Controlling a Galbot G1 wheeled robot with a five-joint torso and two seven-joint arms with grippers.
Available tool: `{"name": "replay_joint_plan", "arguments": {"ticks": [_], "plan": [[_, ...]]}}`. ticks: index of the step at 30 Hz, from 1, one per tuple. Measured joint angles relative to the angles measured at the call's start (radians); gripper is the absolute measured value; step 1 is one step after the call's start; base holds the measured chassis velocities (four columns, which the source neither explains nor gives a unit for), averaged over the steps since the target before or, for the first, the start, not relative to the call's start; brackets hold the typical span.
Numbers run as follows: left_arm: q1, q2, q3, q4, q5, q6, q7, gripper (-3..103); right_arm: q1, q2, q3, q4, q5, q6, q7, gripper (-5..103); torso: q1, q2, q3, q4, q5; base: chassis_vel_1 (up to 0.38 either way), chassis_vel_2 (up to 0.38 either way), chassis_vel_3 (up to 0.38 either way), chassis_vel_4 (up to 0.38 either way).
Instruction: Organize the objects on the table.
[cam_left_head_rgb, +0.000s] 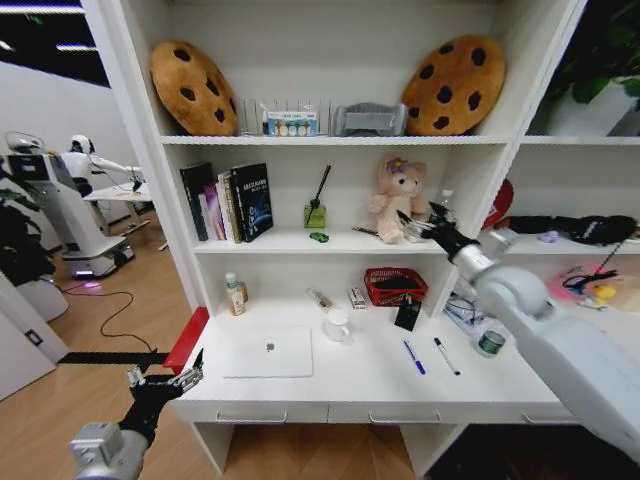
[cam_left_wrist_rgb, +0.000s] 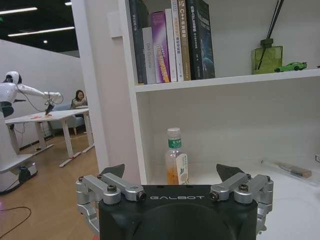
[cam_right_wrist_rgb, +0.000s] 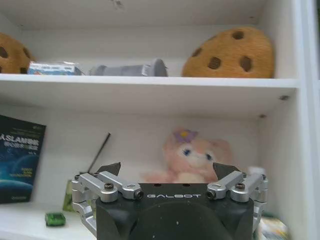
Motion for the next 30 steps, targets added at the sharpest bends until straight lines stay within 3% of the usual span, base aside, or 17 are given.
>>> {"name": "replay_joint_plan", "arguments": {"ticks": [1,4,5,6,8,9,10,11,12,13,16,22,30], "plan": [[0.000,0.000,0.000,0.000,0.000,0.000,0.000,100,0.000,0.000,0.000,0.000,0.000,0.000,0.000,100,0.000,0.000,0.000,0.0000,0.0000,0.000,0.000,0.000,0.000],[0.000,0.000,0.000,0.000,0.000,0.000,0.000,100,-0.357,0.167,0.225,0.099,-0.112,0.006,-0.013,100,0.000,0.000,0.000,-0.0005,0.0002,0.000,0.000,0.000,0.000],[0.000,0.000,0.000,0.000,0.000,0.000,0.000,100,-0.425,0.211,0.258,0.116,-0.140,0.010,-0.024,100,0.000,0.000,0.000,-0.0008,-0.0001,0.000,0.000,0.000,0.000],[0.000,0.000,0.000,0.000,0.000,0.000,0.000,100,-0.425,0.211,0.258,0.116,-0.140,0.010,-0.024,100,0.000,0.000,0.000,-0.0008,-0.0001,0.000,0.000,0.000,0.000],[0.000,0.000,0.000,0.000,0.000,0.000,0.000,100,-0.581,0.360,0.311,0.167,-0.223,0.029,-0.058,100,0.000,0.000,0.000,-0.0008,-0.0006,0.000,0.000,0.000,0.000],[0.000,0.000,0.000,0.000,0.000,0.000,0.000,100,-0.622,0.428,0.313,0.183,-0.248,0.038,-0.068,100,0.000,0.000,0.000,-0.0003,-0.0008,0.000,0.000,0.000,0.000],[0.000,0.000,0.000,0.000,0.000,0.000,0.000,100,-0.622,0.428,0.313,0.183,-0.248,0.038,-0.068,100,0.000,0.000,0.000,-0.0003,-0.0008,0.000,0.000,0.000,0.000],[0.000,0.000,0.000,0.000,0.000,0.000,0.000,100,-0.654,0.493,0.306,0.195,-0.270,0.045,-0.076,100,0.000,0.000,0.000,-0.0005,-0.0004,0.000,0.000,0.000,0.000],[0.000,0.000,0.000,0.000,0.000,0.000,0.000,100,-0.703,0.601,0.280,0.211,-0.306,0.059,-0.094,100,0.000,0.000,0.000,-0.0009,-0.0001,0.000,0.000,0.000,0.000],[0.000,0.000,0.000,0.000,0.000,0.000,0.000,100,-0.703,0.601,0.280,0.211,-0.306,0.059,-0.094,100,0.000,0.000,0.000,-0.0009,-0.0001,0.000,0.000,0.000,0.000],[0.000,0.000,0.000,0.000,0.000,0.000,0.000,100,-0.754,0.715,0.210,0.216,-0.361,0.092,-0.111,100,0.000,0.000,0.000,-0.0004,-0.0006,0.000,0.000,0.000,0.000],[0.000,0.000,0.000,0.000,0.000,0.000,0.000,100,-0.751,0.731,0.171,0.192,-0.384,0.109,-0.118,100,0.000,0.000,0.000,-0.0003,-0.0004,0.000,0.000,0.000,0.000],[0.000,0.000,0.000,0.000,0.000,0.000,0.000,100,-0.688,0.687,0.126,0.150,-0.345,0.071,-0.092,100,0.001,0.000,0.000,-0.0004,-0.0005,-0.063,-0.055,0.055,0.055]]}}
